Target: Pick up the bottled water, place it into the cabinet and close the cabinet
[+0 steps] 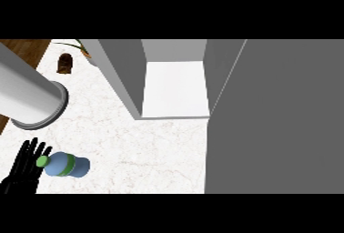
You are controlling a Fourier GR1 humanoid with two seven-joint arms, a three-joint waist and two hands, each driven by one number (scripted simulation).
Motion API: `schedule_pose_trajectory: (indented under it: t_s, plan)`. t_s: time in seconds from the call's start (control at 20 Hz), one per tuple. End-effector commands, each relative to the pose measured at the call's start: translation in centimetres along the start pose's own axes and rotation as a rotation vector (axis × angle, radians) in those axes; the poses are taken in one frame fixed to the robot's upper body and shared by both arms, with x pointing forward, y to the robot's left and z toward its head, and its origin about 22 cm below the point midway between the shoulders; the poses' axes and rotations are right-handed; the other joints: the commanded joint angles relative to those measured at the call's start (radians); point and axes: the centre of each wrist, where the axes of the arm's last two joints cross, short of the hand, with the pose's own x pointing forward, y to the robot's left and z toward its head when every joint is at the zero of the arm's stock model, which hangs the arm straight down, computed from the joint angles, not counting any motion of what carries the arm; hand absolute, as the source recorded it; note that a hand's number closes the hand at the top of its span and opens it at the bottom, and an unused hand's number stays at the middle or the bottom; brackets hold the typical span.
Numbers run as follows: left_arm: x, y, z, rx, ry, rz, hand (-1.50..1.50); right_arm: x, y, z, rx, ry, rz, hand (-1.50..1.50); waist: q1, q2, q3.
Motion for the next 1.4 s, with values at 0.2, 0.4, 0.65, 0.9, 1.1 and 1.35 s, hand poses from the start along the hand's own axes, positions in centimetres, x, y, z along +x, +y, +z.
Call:
schedule_pose_trajectory:
  t_s: [0.2, 0.4, 0.65, 0.9, 1.1, 1.35]
  plan:
    - [-4.1, 1.1, -0.5, 0.028, 0.007, -0.001, -1.50, 4.6, 0.1, 0.4, 0.019, -0.056, 0.024, -1.50, 0.001, 0.002, 0.000]
    - [-5.7, -0.1, -2.8, 0.042, -0.003, -0.035, -1.50, 2.9, -0.4, 0.7, 0.010, -0.063, 0.026, -1.50, 0.002, 0.003, 0.000]
    - [-7.4, 1.6, -1.4, 0.064, -0.007, -0.001, -1.50, 3.4, -0.1, 0.7, 0.006, -0.054, 0.048, -1.50, 0.003, 0.004, -0.001]
    - [-7.9, 0.9, -2.4, 0.017, -0.030, 0.140, -1.50, 2.5, -1.0, 0.8, -0.008, -0.065, 0.058, -1.50, 0.014, 0.003, 0.000]
    - [-8.1, 0.3, -4.7, -0.019, -0.025, 0.208, -1.50, 2.7, -0.7, 1.7, -0.015, -0.064, 0.036, -1.50, -0.002, 0.004, -0.001]
    - [-8.2, -0.6, -4.6, -0.039, -0.045, 0.233, 1.50, 3.1, -0.7, 1.7, -0.008, -0.065, 0.056, -1.50, 0.011, 0.000, 0.001]
